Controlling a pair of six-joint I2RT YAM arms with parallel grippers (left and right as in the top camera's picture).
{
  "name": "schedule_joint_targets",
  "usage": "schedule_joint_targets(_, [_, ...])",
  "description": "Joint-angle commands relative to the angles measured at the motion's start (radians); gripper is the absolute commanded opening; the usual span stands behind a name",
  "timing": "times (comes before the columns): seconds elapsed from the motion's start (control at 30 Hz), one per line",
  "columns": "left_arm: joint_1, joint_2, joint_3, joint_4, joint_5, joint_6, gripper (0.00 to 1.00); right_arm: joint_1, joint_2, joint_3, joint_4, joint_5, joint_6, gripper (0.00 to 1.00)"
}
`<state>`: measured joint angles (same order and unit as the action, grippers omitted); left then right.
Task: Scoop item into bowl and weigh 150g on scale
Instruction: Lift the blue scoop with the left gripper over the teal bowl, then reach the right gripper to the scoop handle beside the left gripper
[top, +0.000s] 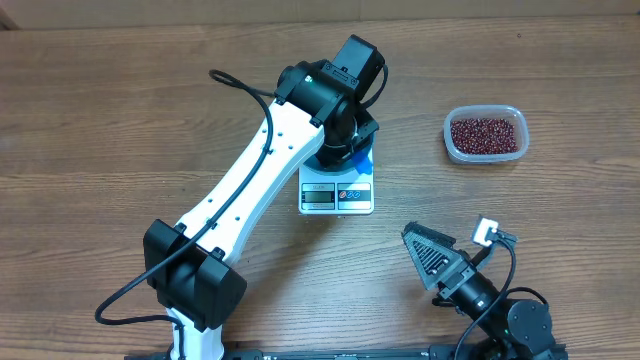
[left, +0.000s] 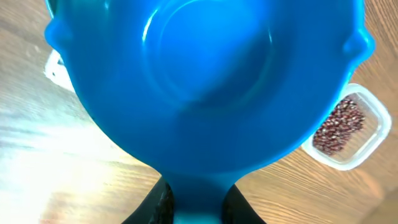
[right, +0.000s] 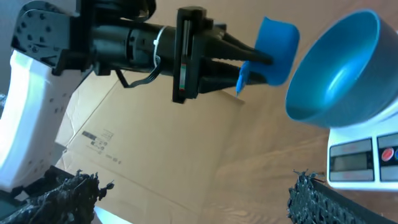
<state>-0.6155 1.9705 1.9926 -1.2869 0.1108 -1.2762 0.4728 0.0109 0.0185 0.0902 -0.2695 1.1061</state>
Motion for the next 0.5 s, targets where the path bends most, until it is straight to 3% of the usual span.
schedule_joint_targets(0.0, [-0.010,-0.009,0.032,0.004,0.047,-0.109,0.04,0.003,0.012,-0.010,0.011,0.044,-0.042,0.97])
schedule_joint_targets(0.2, [-0.028,-0.009,0.032,0.023,0.031,-0.109,0.04,0.003,0.150,0.044,0.038,0.047,-0.120,0.91])
schedule_joint_targets(0.47, [-0.034,-0.009,0.032,0.035,0.008,-0.119,0.05,0.003,0.645,0.333,0.036,-0.013,-0.333,0.88])
